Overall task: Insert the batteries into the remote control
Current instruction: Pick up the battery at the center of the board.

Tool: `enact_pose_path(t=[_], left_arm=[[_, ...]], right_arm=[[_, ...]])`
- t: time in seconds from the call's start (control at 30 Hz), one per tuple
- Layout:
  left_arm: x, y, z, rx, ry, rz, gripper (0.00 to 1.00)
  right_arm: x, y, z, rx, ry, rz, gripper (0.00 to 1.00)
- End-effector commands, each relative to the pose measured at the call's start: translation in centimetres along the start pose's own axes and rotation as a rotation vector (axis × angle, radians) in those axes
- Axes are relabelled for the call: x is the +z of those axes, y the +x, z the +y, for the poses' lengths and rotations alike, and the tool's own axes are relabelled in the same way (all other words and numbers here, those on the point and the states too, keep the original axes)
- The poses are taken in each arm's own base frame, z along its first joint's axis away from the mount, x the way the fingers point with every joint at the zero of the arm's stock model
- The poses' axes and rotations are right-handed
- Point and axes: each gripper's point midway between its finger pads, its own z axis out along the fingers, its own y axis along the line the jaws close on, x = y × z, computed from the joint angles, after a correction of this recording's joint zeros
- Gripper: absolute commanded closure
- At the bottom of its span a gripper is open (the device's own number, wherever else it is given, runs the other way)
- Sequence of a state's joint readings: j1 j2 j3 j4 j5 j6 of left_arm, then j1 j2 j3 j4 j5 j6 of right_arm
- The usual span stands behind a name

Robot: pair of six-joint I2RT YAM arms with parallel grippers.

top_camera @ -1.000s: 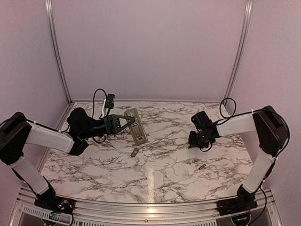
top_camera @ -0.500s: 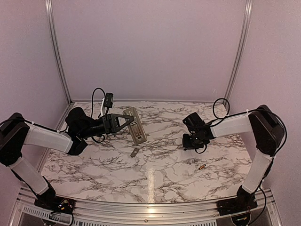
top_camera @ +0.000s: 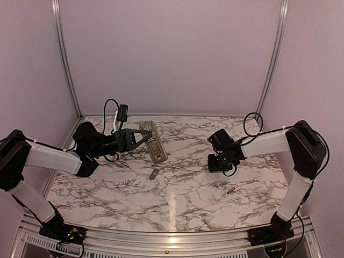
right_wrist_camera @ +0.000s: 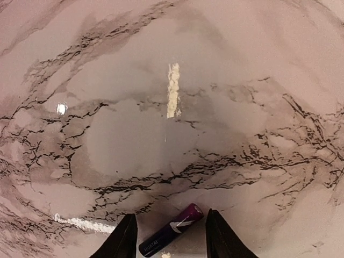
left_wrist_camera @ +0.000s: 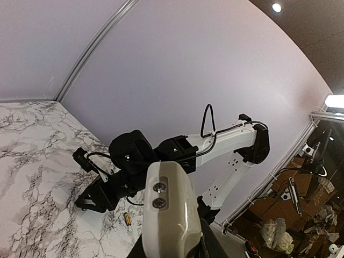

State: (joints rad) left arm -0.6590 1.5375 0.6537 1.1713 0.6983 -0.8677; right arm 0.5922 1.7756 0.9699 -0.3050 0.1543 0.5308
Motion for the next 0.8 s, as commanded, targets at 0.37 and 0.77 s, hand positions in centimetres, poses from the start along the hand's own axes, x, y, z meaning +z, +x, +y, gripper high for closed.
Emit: enact_pose_path(t=[0.37, 0.77], left_arm=[[-0.2, -0.8, -0.7, 0.039, 0.012, -0.019, 1.0], [-0.2, 0.1, 0.6, 0.017, -0.034, 0.005, 1.0]], right_arm=[[2.0, 6.8, -2.2, 0.012, 0.086, 0.217, 0.7], [0.7, 7.7, 0.3, -0.174, -0.015, 0.24, 0.99]])
